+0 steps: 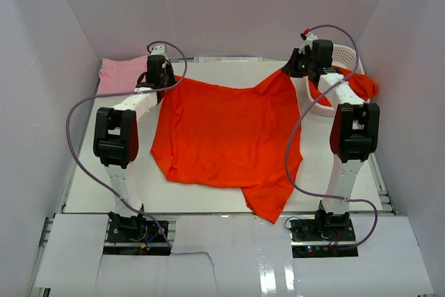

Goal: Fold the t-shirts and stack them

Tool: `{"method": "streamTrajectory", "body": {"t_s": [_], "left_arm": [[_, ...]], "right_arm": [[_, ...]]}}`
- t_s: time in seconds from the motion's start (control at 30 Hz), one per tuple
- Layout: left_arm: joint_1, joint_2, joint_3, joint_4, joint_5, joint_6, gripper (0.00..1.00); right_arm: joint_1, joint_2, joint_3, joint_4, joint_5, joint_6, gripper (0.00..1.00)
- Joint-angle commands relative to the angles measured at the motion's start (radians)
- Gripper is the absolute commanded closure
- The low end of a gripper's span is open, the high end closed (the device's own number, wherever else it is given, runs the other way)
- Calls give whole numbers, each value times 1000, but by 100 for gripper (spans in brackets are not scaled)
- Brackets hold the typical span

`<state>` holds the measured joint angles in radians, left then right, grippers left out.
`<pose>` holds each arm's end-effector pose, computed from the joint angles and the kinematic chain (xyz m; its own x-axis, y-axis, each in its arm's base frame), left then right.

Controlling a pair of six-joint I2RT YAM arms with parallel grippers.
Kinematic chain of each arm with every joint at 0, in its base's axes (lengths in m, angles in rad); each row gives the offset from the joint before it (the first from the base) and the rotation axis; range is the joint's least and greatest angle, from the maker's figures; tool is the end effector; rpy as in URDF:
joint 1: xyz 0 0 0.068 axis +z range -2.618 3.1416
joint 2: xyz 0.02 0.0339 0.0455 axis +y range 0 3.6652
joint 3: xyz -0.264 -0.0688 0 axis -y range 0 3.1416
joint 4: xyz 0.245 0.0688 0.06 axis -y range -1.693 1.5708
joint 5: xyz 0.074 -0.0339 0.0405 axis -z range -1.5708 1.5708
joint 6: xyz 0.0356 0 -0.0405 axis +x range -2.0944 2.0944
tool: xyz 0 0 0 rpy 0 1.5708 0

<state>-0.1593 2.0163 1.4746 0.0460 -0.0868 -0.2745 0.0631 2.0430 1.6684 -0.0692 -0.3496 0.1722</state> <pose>0.4654 -0.0717 0.2248 -0.4745 -0.1973 -0.8579 -0.0477 0.9789 -0.1987 0.4853 0.0429 0.2687 -0.4852 0.1306 -0.8646 -0.2891 0.9092 0.2996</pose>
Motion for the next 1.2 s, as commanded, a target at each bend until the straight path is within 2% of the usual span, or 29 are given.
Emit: {"method": "streamTrajectory", "body": {"t_s": [0.0,0.13,0.17,0.37,0.4,0.63,0.67,0.73,0.83,1.17], "left_arm": [[1,-102,49,-34,-19,8,100],[1,-223,29,-77,-7,-25,100],[1,-266,-2,-80,-2,-41,100],[1,-701,-167,-67,4,-66,100],[3,-820,-189,-69,-1,-65,100],[6,-1284,-411,-54,-93,-100,97],[4,-1367,-425,-54,-106,-103,97],[4,-1416,-439,-26,-120,-101,97],[4,-1447,-407,-84,-131,-111,100],[6,-1558,-430,-222,-93,-173,100]], "right_arm": [[1,-89,42,0,-5,-19,92],[1,-225,-7,0,-8,-22,92],[1,-312,-47,5,-6,-23,92],[14,-737,-156,-41,46,-105,92],[17,-862,-171,-37,55,-112,92],[18,-1323,-283,42,67,-165,92],[18,-1348,-279,29,64,-168,92],[18,-1412,-269,26,51,-168,92],[18,-1457,-247,13,29,-168,92],[18,-1520,-214,-1,-40,-132,92]]}}
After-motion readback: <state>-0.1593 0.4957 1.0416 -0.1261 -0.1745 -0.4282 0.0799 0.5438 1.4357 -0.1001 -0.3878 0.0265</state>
